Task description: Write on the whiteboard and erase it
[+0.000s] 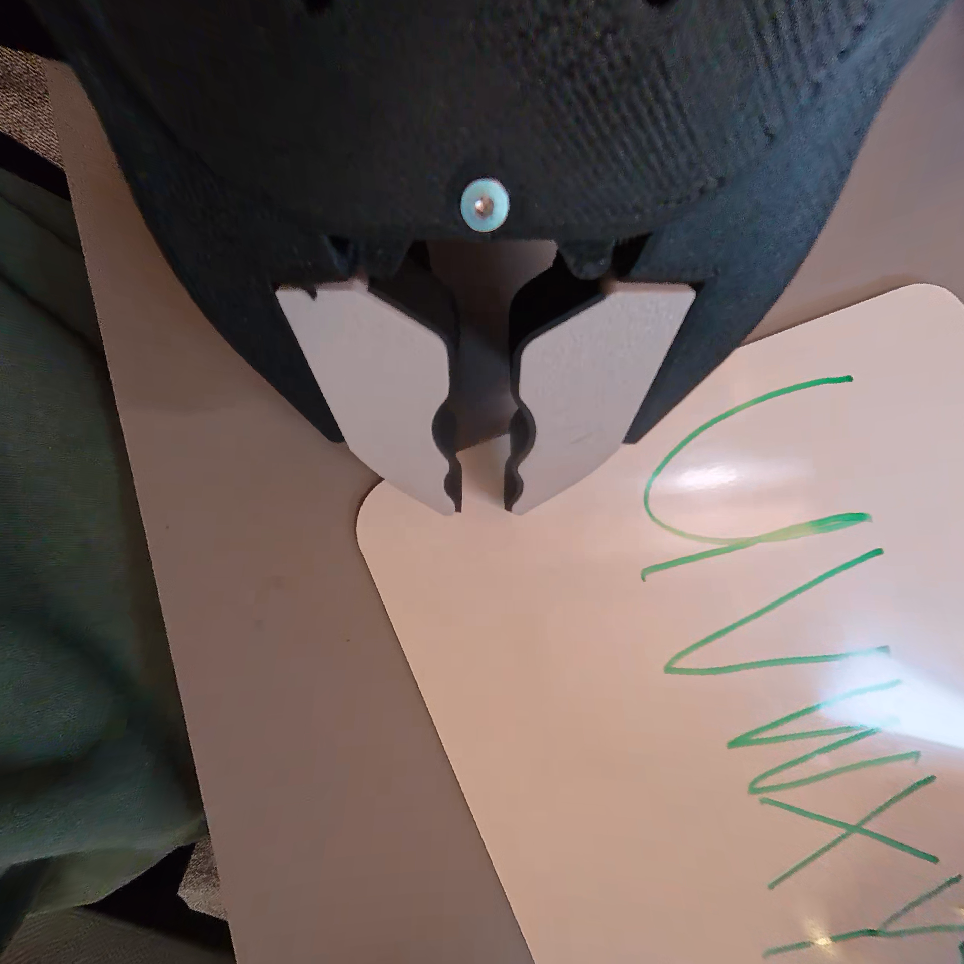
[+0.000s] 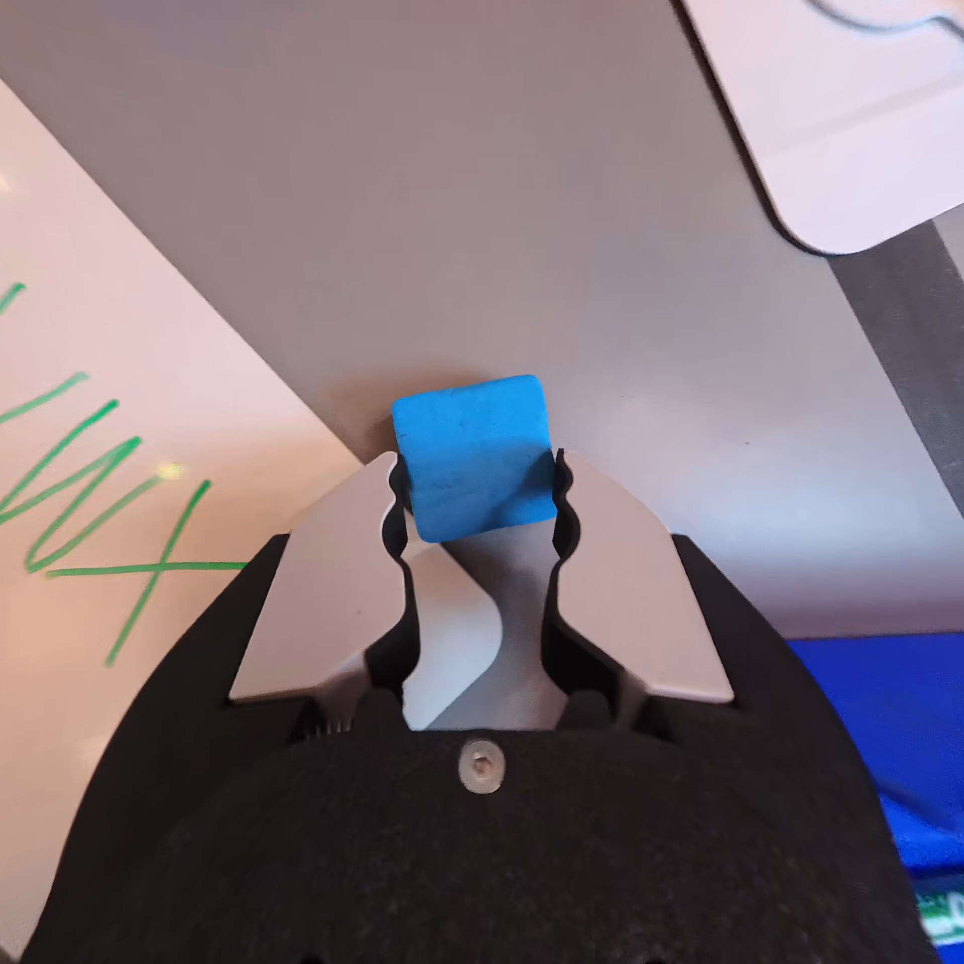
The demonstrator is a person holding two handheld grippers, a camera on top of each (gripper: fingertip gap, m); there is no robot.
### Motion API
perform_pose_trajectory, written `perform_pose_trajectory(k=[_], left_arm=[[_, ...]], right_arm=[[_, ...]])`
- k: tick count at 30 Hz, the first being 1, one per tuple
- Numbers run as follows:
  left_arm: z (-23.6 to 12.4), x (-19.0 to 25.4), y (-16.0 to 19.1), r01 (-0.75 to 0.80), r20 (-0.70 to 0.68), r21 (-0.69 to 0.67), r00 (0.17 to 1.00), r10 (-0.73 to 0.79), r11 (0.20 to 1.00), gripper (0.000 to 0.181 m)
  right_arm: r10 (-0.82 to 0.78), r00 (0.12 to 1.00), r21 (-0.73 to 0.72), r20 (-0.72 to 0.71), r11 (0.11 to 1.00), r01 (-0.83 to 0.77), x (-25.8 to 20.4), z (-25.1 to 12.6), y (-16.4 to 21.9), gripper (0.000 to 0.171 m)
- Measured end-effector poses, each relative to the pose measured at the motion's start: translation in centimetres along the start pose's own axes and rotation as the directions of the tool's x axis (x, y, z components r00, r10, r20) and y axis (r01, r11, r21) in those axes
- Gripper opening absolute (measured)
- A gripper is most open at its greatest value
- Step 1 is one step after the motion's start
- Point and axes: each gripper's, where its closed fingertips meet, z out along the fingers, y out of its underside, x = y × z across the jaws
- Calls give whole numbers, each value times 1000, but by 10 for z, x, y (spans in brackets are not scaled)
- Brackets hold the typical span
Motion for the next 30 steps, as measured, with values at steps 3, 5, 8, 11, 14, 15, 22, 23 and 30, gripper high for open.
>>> perform_pose_trajectory(k=[3,5,8,11,14,15,22,23,30], left_arm=[[0,1,1,-2,-12,-1,1000,2,1000,12],[0,3,1,-9,-16,2,1000,9,1000,12],[2,7,-1,-20,-28,3,999,20,1000,12],[3,9,-3,-22,-32,5,999,22,1000,11],[4,9,-3,-15,-33,8,999,15,1000,11],[4,9,-3,-14,-32,9,999,14,1000,12],[-3,14,-13,21,-66,64,998,-17,998,13],[-1,13,-8,14,-56,30,998,-13,999,7],[5,14,-2,1,-17,-38,1000,-2,999,0]], right_arm=[[15,1000,36,-11,999,-15,-12,-19,2,55],[8,1000,11,-12,1000,-8,-26,-31,16,55],[-12,1000,-22,-3,1000,12,-49,-42,40,55],[-34,999,-56,9,998,35,-68,-47,60,56],[-48,999,-85,7,995,48,-77,-46,70,66],[-53,999,-101,15,993,54,-79,-46,72,68],[-81,996,-112,37,990,85,-82,-48,64,51],[-83,996,-104,34,991,86,-83,-45,61,49],[-119,993,-215,-21,970,111,-105,-69,99,48]])
